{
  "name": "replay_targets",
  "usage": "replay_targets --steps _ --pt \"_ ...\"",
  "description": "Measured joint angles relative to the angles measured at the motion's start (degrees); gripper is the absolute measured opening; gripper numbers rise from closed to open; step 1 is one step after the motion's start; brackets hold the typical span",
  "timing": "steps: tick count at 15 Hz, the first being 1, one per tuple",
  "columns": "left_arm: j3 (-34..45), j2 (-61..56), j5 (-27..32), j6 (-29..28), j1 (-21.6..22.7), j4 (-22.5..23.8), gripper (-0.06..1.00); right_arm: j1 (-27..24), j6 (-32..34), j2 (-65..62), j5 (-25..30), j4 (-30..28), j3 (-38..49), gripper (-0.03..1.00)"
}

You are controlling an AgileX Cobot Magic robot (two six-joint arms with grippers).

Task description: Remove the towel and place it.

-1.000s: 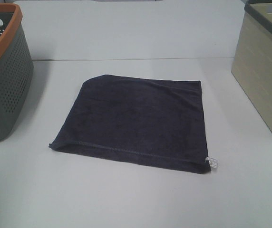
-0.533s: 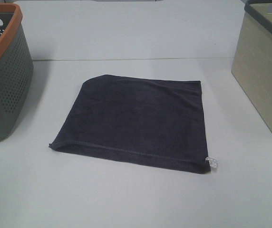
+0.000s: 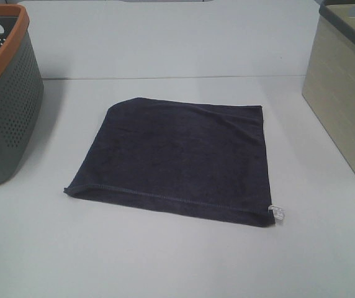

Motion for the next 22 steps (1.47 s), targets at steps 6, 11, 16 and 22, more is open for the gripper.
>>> replay_targets --steps 6,11,16,22 --pt "5.4 -0.1 -3.2 -1.8 0.0 -5.7 0.9 0.0 0.0 0.0 -4.8 1.1 1.8 0.76" --pt "8.3 -0.1 -9.5 2.0 0.0 -9.2 0.9 0.0 0.0 0.0 -6.0 1.2 2.3 0.76" --pt "8.4 -0.1 -9.7 2.1 -0.1 -9.6 0.9 0.0 0.0 0.0 -6.0 1.2 2.3 0.76" --pt "8.4 -0.1 -9.9 2.9 -0.1 -9.6 0.9 0.0 0.0 0.0 -6.0 1.2 2.3 0.76"
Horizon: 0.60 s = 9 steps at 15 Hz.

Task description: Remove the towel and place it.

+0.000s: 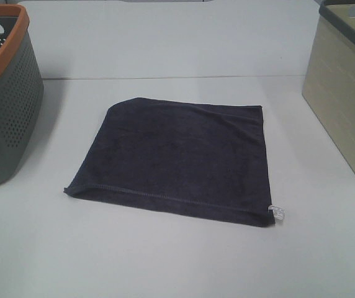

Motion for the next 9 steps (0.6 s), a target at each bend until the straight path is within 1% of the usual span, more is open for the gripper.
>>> replay_targets --steps 4,9 --pt "0.0 0.0 0.0 0.0 -1.2 0.0 0.9 0.0 0.0 0.0 0.0 0.0 0.0 0.76" --pt "0.0 0.0 0.0 0.0 -1.3 0.0 0.9 0.0 0.0 0.0 0.0 0.0 0.0 0.76"
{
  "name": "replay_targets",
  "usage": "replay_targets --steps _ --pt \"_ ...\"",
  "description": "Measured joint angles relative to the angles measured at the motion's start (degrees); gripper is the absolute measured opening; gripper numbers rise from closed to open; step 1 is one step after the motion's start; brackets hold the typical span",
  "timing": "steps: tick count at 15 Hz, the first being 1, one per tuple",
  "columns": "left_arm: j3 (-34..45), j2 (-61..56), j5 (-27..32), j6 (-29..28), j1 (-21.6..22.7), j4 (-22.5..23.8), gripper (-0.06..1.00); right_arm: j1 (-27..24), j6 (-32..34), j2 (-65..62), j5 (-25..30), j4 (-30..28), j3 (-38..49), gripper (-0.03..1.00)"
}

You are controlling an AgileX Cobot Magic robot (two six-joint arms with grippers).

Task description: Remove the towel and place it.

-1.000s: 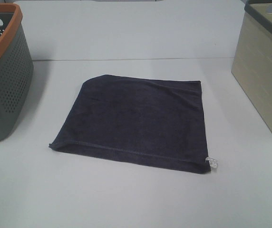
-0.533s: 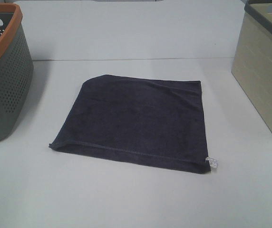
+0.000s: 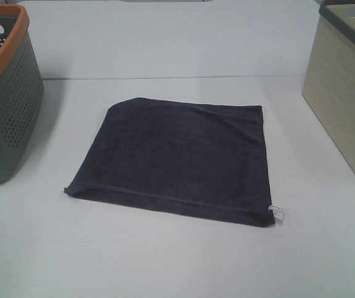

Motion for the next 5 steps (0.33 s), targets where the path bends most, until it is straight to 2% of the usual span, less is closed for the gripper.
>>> replay_targets --steps 5 --pt "0.0 0.0 0.0 0.0 0.0 0.0 0.9 0.0 0.0 0.0 0.0 0.0 0.0 0.76"
